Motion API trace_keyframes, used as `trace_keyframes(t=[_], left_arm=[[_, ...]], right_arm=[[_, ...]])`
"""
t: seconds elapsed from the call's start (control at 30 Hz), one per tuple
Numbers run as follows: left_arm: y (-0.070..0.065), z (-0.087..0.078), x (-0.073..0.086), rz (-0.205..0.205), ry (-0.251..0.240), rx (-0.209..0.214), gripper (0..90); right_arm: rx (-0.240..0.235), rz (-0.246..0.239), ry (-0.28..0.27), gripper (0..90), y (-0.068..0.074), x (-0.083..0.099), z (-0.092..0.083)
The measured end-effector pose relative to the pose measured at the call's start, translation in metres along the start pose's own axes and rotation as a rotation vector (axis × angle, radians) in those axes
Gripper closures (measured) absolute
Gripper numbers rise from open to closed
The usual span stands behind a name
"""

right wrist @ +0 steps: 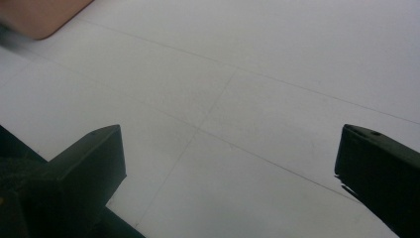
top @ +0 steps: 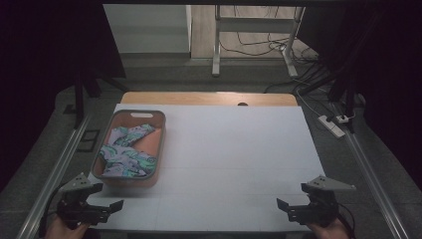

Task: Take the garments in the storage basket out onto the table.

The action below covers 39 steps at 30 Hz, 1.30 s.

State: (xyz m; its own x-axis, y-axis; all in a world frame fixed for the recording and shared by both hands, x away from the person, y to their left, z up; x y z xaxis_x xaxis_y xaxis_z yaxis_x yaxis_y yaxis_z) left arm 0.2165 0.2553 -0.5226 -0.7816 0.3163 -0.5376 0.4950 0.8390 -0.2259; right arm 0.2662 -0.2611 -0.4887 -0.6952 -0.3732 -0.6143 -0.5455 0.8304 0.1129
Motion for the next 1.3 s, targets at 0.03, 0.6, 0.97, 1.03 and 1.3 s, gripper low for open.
trace_keyframes(t=[0.03, 0.6, 0.97, 1.03, 1.3], left_arm=[[0.0003, -0.0002, 0.0002, -0.002, 0.000, -0.002, 2.1], [-0.0010, 0.0015, 0.0003, 0.014, 0.017, -0.005, 4.1], [-0.0001, 0.0015, -0.0001, 0.000, 0.023, -0.010, 2.1], [-0.0017, 0.0006, -0.0018, -0.005, 0.013, 0.008, 1.1], [-0.0031, 0.0004, -0.0067, 0.020, 0.020, 0.003, 0.9]], right_arm=[[-0.006, -0.005, 0.006, 0.0, 0.0007, 0.0000, 0.0004], [-0.041, -0.042, 0.058, 0.0, 0.0055, 0.0017, 0.0060], [-0.046, -0.057, 0.069, 0.0, 0.0070, 0.0023, 0.0070], [-0.047, -0.058, 0.068, 0.0, 0.0071, 0.0023, 0.0069], [-0.046, -0.076, 0.072, 0.0, 0.0091, 0.0026, 0.0072]])
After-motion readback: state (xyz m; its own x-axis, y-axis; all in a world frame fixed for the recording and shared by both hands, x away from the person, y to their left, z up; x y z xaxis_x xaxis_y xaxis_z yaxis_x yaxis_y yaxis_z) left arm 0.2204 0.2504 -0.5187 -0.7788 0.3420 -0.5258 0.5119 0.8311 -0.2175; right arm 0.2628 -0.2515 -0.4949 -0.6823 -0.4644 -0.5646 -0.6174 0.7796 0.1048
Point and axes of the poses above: each handheld gripper's, and its own axes: z roughly forward along the jaws, x roughly out of its underside, y roughly to its left, the point moved 8 cm from there along z, roughly forward along the jaws, and after that the axes turned 10 degrees about y, right-handed, at the moved point
